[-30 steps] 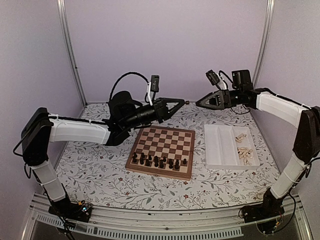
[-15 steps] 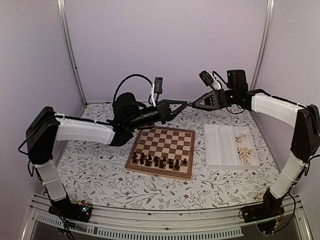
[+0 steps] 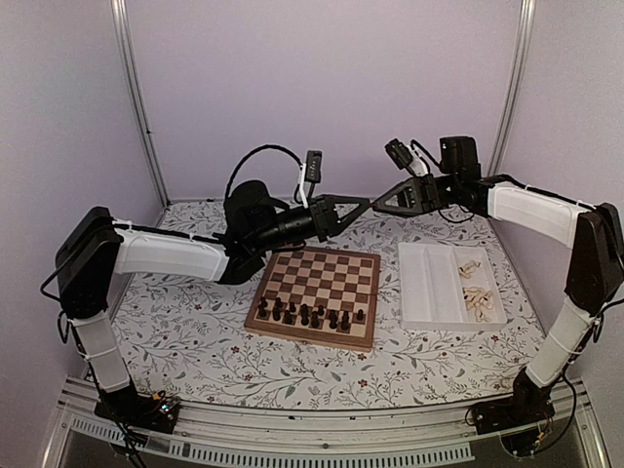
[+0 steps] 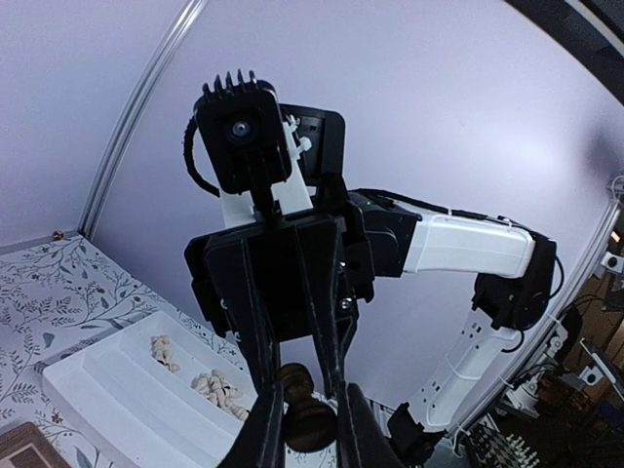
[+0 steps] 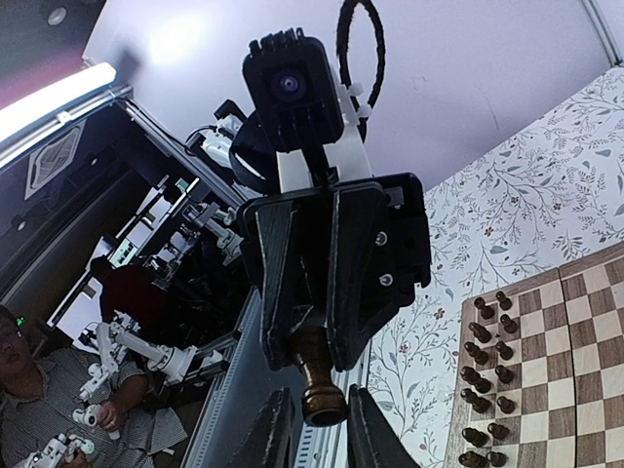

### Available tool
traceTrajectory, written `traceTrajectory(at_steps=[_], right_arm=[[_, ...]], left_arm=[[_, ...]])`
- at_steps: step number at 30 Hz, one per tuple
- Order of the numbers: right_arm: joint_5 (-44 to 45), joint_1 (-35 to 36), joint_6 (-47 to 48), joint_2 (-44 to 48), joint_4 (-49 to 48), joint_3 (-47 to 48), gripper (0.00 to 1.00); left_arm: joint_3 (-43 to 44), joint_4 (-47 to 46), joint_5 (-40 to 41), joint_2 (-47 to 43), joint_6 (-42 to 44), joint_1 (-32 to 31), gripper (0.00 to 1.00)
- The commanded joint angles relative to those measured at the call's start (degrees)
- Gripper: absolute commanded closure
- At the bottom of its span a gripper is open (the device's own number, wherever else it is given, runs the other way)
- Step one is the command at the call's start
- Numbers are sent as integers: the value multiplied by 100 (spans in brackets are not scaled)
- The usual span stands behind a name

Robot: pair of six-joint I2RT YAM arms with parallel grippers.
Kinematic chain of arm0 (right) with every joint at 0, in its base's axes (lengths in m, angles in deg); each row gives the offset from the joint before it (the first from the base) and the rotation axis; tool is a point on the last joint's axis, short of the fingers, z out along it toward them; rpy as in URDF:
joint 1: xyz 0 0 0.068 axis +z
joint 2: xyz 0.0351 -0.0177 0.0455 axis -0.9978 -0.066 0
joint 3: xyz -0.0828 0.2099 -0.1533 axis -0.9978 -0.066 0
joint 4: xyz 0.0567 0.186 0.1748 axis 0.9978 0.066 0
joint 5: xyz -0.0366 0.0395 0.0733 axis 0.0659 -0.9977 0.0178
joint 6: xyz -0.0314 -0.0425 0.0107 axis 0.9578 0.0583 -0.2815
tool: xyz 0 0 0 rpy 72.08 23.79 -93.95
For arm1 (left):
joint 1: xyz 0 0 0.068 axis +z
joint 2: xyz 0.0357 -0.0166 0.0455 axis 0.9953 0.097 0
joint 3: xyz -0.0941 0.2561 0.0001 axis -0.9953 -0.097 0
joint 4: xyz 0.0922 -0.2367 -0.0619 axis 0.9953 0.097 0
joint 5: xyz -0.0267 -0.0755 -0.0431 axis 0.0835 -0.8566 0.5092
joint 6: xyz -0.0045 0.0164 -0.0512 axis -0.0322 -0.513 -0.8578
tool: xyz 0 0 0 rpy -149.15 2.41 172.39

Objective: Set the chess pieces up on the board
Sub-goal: Place the chess piece on the chessboard.

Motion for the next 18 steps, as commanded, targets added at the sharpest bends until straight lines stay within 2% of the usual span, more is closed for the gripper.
traceTrajectory(at_steps=[1,9,10,12,13,15,18], right_arm=[[-74,67,-32,-55,-118,105,81],[-61,69,-17,-45,-149,128,92],[-57,63,-2,-39,-145,138,94],[-17,52,89,1,-72,172,96],[105,25,179,18,115,213,96],[665,-28,875,77,1224,524,97],[2218,64,2916,118,2993,1190,100]], left_arm=[[165,-132,-51,133,-35,-83,88],[243,53,-52,216,-53,-90,87],[264,122,-33,216,-35,-92,85],[336,495,65,124,157,-78,72],[360,785,240,16,375,-76,65],[416,1525,573,-318,1039,-65,60],[641,2844,1262,-877,2390,-53,54]])
